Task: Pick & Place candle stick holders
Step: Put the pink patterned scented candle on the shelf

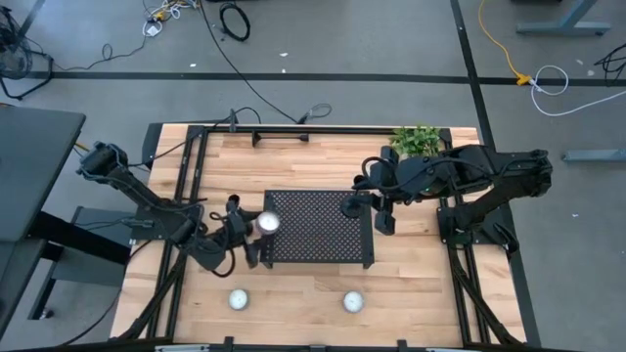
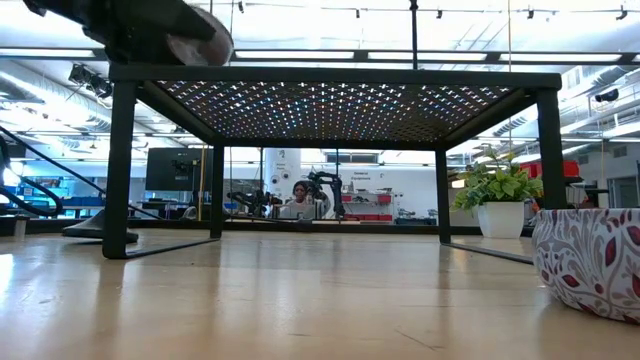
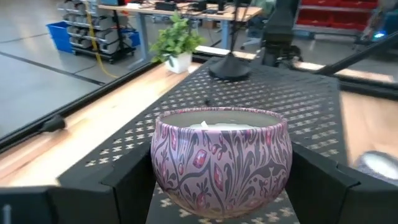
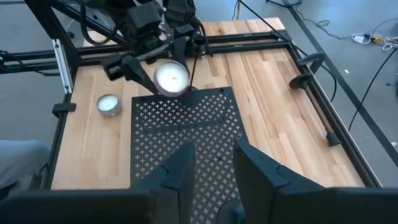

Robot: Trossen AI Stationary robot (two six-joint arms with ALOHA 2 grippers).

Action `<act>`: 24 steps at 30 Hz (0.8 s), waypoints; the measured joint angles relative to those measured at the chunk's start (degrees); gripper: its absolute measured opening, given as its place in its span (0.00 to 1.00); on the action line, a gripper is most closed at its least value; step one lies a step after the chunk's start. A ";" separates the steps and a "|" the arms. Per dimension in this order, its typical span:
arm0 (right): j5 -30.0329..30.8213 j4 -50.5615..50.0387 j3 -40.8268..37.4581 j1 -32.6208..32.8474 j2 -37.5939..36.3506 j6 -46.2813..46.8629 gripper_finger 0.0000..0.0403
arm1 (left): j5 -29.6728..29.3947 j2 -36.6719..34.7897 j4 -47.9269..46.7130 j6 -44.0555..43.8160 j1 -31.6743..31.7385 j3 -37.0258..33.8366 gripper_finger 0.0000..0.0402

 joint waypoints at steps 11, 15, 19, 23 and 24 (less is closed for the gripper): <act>0.00 -0.78 0.00 0.00 0.02 -0.01 0.27 | 3.36 -0.11 2.94 -0.24 -4.32 0.00 0.73; 0.00 -0.97 0.00 0.00 0.04 0.07 0.27 | 4.07 0.80 3.22 -2.00 -6.50 0.02 0.73; 0.00 -0.97 0.00 0.00 0.04 0.05 0.27 | 2.45 3.79 3.97 -3.90 -7.88 0.02 0.73; 0.00 -0.95 0.00 0.00 0.04 0.04 0.27 | -0.13 6.84 7.59 -2.74 -8.21 0.02 0.73; 0.00 -0.95 0.00 0.01 0.04 0.06 0.27 | -0.34 7.50 7.99 -2.73 -8.02 0.02 0.73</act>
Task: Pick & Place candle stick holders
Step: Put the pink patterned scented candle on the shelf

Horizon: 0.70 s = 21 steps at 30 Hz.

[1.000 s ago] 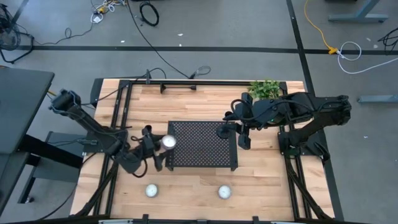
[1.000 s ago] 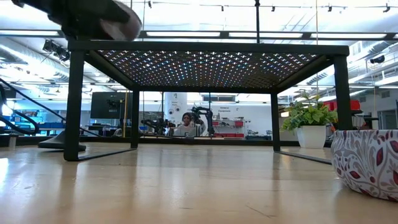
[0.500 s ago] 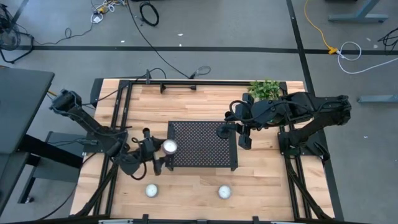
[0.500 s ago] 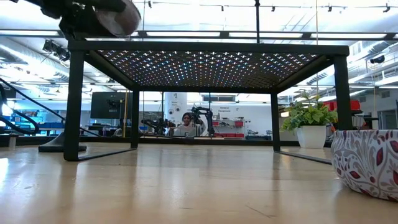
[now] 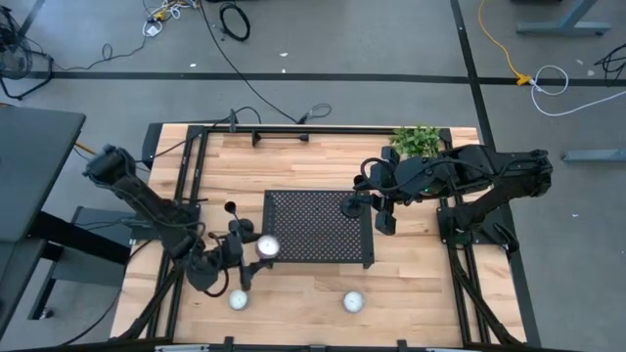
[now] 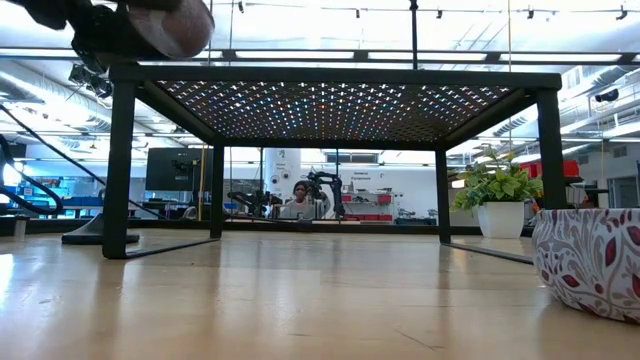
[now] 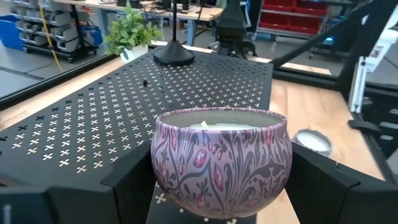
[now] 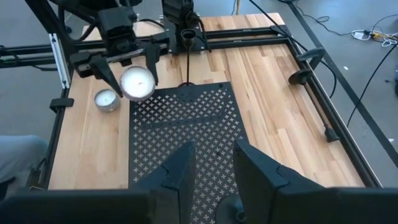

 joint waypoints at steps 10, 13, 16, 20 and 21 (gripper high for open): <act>-0.02 0.02 0.00 -0.01 0.02 0.98 0.27 | -0.98 8.39 7.64 -0.61 2.70 0.00 0.73; -0.02 0.02 0.00 -0.01 0.02 0.98 0.27 | -1.61 10.00 9.19 -0.70 3.25 0.11 0.73; -0.02 0.02 0.00 -0.01 0.02 0.98 0.27 | -1.74 10.12 9.13 -0.73 3.37 0.11 0.73; -0.02 -0.18 0.00 0.01 0.02 0.98 0.27 | -1.43 10.12 9.02 -1.86 3.22 0.11 0.73; -0.02 -0.24 0.00 -0.01 0.02 0.91 0.27 | -1.22 10.12 8.99 -2.32 3.16 0.11 0.73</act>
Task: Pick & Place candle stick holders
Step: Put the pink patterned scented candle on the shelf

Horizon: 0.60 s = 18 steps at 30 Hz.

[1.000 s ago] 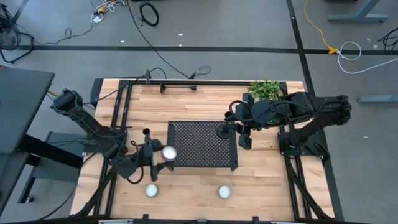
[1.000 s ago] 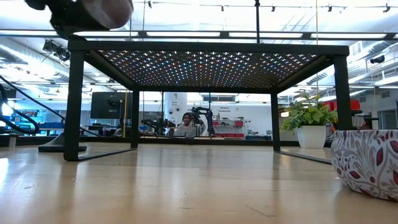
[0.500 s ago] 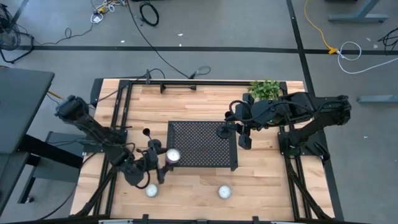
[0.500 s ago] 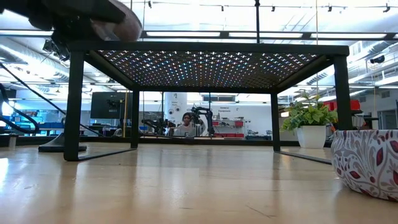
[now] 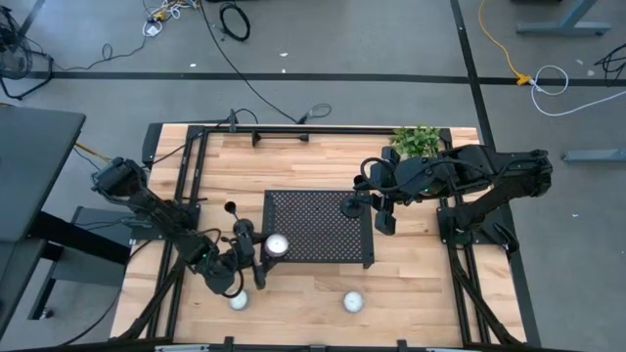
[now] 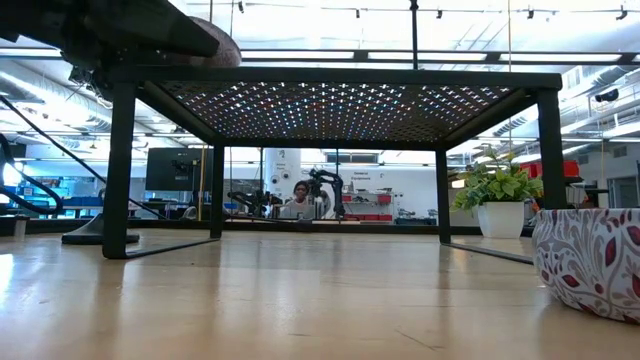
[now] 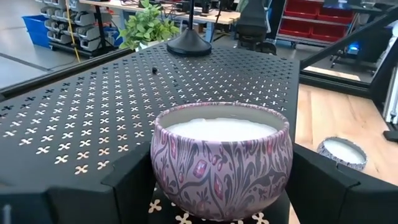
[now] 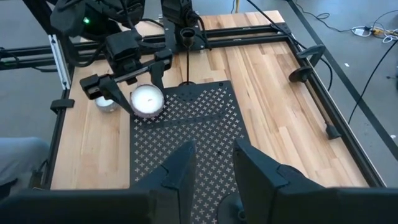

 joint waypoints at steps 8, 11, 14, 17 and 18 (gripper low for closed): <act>0.00 -0.09 0.00 0.00 0.00 -0.13 0.27 | 1.96 0.00 1.41 -0.85 -0.05 0.00 0.94; 0.00 -0.11 0.00 0.01 0.00 -0.11 0.27 | 2.27 0.02 2.23 0.35 -0.03 -0.02 0.96; 0.00 -0.11 0.00 0.00 0.00 -0.13 0.27 | 2.30 0.00 2.43 0.53 -0.03 -0.02 0.92; 0.00 -0.11 0.00 0.02 0.00 -0.13 0.27 | 2.30 0.00 2.66 2.43 -0.03 -0.09 0.91; 0.00 -0.11 0.00 0.00 0.00 -0.13 0.27 | 2.22 0.00 2.82 3.24 -0.03 -0.09 0.91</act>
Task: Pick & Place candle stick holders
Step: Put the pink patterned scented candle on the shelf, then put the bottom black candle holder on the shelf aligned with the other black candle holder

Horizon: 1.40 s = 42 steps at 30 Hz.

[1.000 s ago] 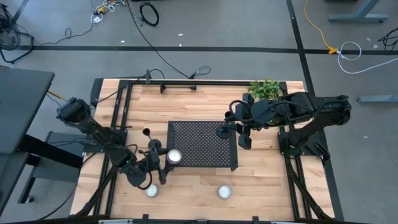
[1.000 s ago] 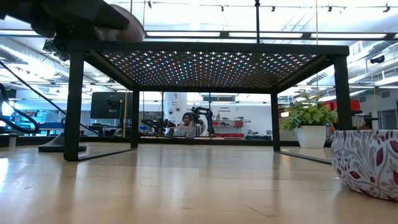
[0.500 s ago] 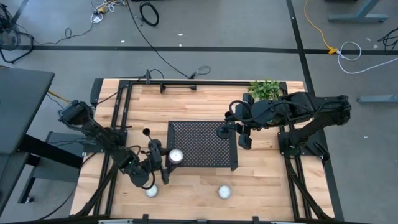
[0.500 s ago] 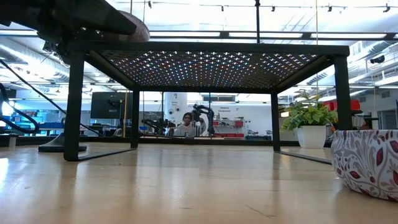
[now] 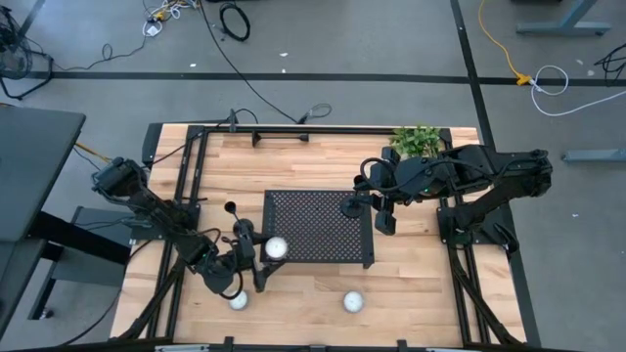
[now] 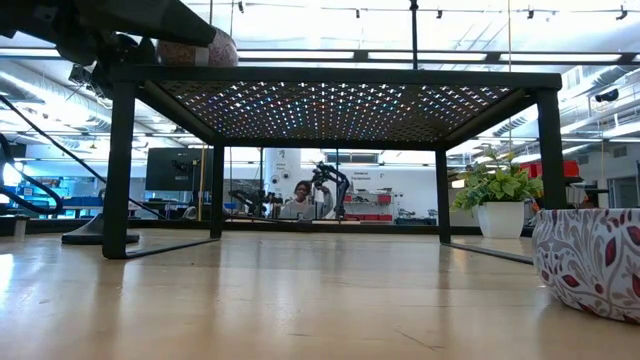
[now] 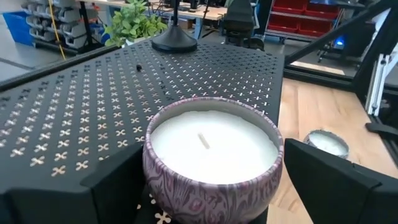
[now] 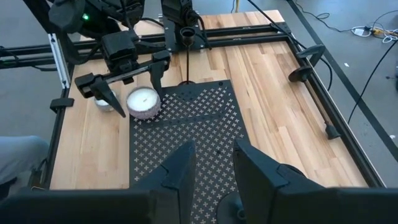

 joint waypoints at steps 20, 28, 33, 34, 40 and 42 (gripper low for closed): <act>-0.02 0.00 0.00 0.01 0.02 -0.02 0.27 | -3.94 -1.30 8.18 12.19 0.00 0.00 0.91; -0.02 0.00 0.00 0.01 0.02 -0.02 0.27 | -6.42 -8.97 8.70 18.57 -2.35 0.00 0.91; -0.02 -0.10 0.00 0.02 0.02 -0.03 0.27 | -6.44 -12.98 8.64 22.11 -7.06 0.00 0.91; -0.02 -0.16 0.00 0.01 0.02 -0.02 0.27 | -6.40 -13.36 8.57 22.82 -8.25 0.00 0.91; -0.02 -0.48 0.00 0.01 0.04 0.04 0.27 | -11.56 -14.03 3.32 24.63 -16.75 0.00 0.91; -0.02 -0.48 0.00 0.00 0.04 0.07 0.27 | -14.65 -14.03 1.50 23.24 -19.64 0.00 0.91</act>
